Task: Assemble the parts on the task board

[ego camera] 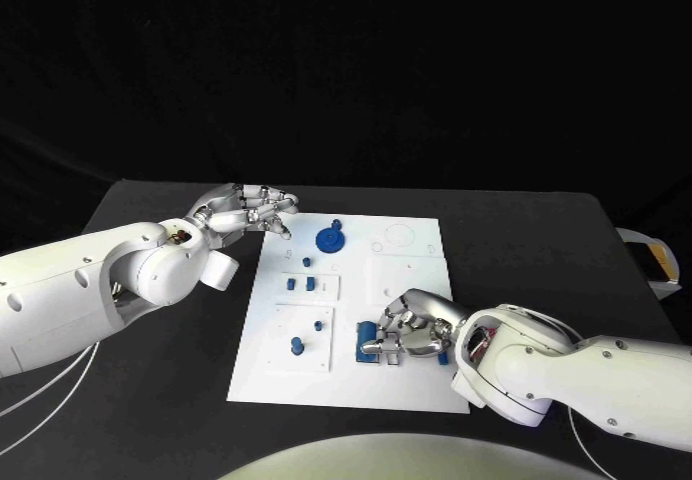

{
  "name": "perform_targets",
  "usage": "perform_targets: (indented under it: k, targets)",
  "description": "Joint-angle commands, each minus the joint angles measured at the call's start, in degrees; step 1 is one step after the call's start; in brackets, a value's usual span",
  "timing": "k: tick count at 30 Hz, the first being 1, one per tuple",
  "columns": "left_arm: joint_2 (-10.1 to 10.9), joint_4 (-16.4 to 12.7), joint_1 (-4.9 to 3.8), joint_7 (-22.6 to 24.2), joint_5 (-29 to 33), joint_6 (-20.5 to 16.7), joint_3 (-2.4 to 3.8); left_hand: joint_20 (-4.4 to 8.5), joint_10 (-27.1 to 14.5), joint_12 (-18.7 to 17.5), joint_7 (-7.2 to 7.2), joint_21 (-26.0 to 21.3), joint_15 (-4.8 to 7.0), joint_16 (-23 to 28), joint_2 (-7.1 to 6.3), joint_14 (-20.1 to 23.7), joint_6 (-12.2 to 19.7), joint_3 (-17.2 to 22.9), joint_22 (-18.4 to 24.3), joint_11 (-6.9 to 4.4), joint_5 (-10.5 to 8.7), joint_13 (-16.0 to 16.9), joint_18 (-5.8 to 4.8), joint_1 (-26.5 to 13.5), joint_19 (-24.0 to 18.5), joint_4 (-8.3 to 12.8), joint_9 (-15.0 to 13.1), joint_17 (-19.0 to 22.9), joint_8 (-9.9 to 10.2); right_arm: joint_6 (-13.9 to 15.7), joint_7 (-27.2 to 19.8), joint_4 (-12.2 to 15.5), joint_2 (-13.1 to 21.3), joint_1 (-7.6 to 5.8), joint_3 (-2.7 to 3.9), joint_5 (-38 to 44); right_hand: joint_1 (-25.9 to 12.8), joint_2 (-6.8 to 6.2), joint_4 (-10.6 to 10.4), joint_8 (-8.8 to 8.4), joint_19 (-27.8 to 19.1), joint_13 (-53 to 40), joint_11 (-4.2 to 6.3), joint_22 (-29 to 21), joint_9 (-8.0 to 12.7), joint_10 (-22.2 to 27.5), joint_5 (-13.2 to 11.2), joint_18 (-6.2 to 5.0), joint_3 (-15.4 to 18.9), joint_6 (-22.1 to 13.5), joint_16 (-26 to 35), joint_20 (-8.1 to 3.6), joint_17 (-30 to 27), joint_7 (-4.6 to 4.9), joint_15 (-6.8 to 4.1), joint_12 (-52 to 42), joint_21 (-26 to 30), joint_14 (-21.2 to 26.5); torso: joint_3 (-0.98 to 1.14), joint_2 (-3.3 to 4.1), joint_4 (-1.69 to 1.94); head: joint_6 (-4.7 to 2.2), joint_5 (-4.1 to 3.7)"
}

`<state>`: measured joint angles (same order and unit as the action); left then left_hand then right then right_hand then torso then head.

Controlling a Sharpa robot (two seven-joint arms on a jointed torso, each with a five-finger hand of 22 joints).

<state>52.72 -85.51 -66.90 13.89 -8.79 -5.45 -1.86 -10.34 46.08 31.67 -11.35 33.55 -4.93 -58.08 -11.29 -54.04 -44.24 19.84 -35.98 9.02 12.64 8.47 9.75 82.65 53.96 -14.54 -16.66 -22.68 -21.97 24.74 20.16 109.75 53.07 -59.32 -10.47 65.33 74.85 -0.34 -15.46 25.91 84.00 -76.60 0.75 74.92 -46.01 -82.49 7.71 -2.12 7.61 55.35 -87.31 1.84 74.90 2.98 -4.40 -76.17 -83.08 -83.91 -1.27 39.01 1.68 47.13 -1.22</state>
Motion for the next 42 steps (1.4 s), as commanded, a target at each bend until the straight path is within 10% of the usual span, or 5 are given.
perform_targets:
  k: [1,10,26,42]
  targets:
    - [-0.2,-0.1,0.00,0.3,0.3,0.8,0.03,0.06,-0.5,0.3,-1.02,-0.2,-0.03,-0.3,0.56,0.3,0.5,0.0,0.0,-0.09,0.17,0.0,0.64,0.2,0.5,-0.4,0.1,0.0,-0.1,-1.7,2.0,-0.2,0.0,0.14,-0.13,1.8,4.4,2.61,0.4,-0.44,4.0,-2.8,0.57,13.3,0.2,-0.3,-0.3,0.77,-0.7,0.4,-0.3,-0.38,7.4,-0.20,-0.43,0.0,-0.3,-4.7,0.04,-0.02,-0.06,0.11,0.01]
    - [-0.2,0.0,0.00,0.3,0.3,0.8,0.03,0.05,-0.5,0.4,-1.03,-0.3,-0.04,-0.4,0.60,0.3,0.6,0.0,0.1,-0.08,0.18,-0.1,0.64,0.2,0.5,-0.5,0.1,-0.1,-0.1,-3.1,3.2,0.0,0.7,0.14,-0.13,5.0,9.8,1.70,2.0,-1.18,4.1,-3.1,0.85,13.4,1.1,-0.4,-2.9,0.84,-3.0,1.1,-0.4,-0.60,7.8,-0.49,-0.67,-0.2,-0.6,-4.7,0.06,-0.02,-0.07,0.22,-0.12]
    - [0.0,0.0,0.00,0.3,0.3,0.7,0.02,0.05,-0.5,0.4,-1.03,-0.3,-0.04,-0.4,0.60,0.3,0.6,0.0,0.1,-0.08,0.18,-0.1,0.64,0.2,0.5,-0.5,0.1,-0.1,-0.1,-0.6,1.9,0.7,2.4,0.14,-0.13,5.7,8.7,0.86,0.2,-1.47,4.1,-3.3,0.69,13.4,1.5,-0.5,-2.3,0.83,-2.9,1.6,-0.4,-0.57,8.0,-0.29,-0.57,-0.4,-0.5,-4.8,0.07,-0.04,-0.03,0.15,-0.36]
    - [-0.1,-0.3,0.00,1.4,0.3,0.9,0.01,0.02,-0.6,0.5,-1.01,-0.4,-0.07,-0.4,0.49,0.4,0.6,-0.1,0.2,-0.07,0.15,-0.1,0.64,0.2,0.6,-0.6,0.1,-0.1,-0.2,3.1,-1.3,2.3,13.9,-1.09,-0.16,4.1,6.1,-0.52,-1.2,-4.31,3.9,-2.4,-0.75,13.2,2.7,0.3,-2.3,0.73,-2.5,-1.1,-0.3,0.28,7.9,1.44,0.59,1.0,0.1,-4.7,0.02,-0.03,-0.13,-0.29,-2.43]
